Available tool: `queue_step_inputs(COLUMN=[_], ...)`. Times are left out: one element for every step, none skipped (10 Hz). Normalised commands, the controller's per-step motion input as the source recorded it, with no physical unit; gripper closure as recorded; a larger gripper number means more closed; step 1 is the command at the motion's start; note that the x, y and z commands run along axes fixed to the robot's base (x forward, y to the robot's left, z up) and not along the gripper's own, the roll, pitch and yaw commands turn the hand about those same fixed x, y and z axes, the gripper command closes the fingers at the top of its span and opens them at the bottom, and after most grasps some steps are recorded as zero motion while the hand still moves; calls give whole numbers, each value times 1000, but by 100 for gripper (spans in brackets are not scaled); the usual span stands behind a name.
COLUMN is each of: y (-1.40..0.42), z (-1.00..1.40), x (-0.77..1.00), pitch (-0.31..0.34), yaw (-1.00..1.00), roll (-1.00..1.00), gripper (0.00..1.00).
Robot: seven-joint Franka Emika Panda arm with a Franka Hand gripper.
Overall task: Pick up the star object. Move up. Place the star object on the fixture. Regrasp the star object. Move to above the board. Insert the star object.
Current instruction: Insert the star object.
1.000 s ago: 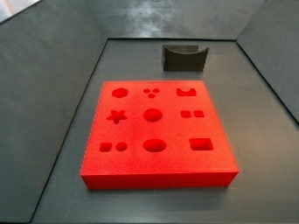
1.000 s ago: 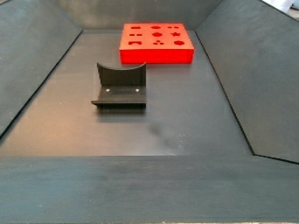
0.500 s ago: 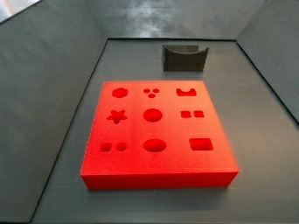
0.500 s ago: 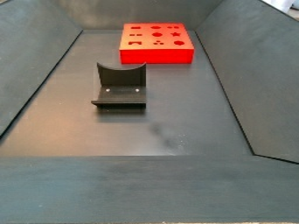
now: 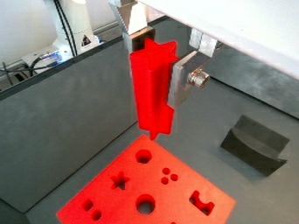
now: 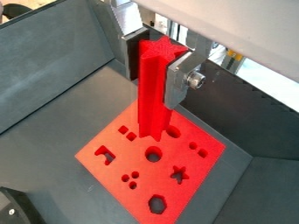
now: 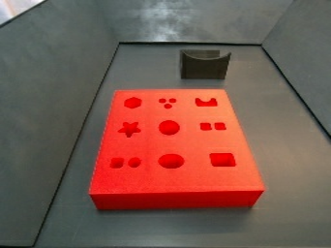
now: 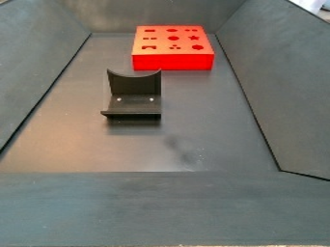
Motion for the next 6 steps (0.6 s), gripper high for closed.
queue_step_inputs(y=[0,0,0,-69,-143,-206], z=[-91,-106,-174,-440,-723,-903], x=[-100,-149,-174,-329,-480,-603], pitch=[0,0,0,-79,-123,-157], yaw=[0,-26,-49,-3,-86,-231], roll=[0,0,23,43,0,-34], gripper=[100,100,100,100,100,100])
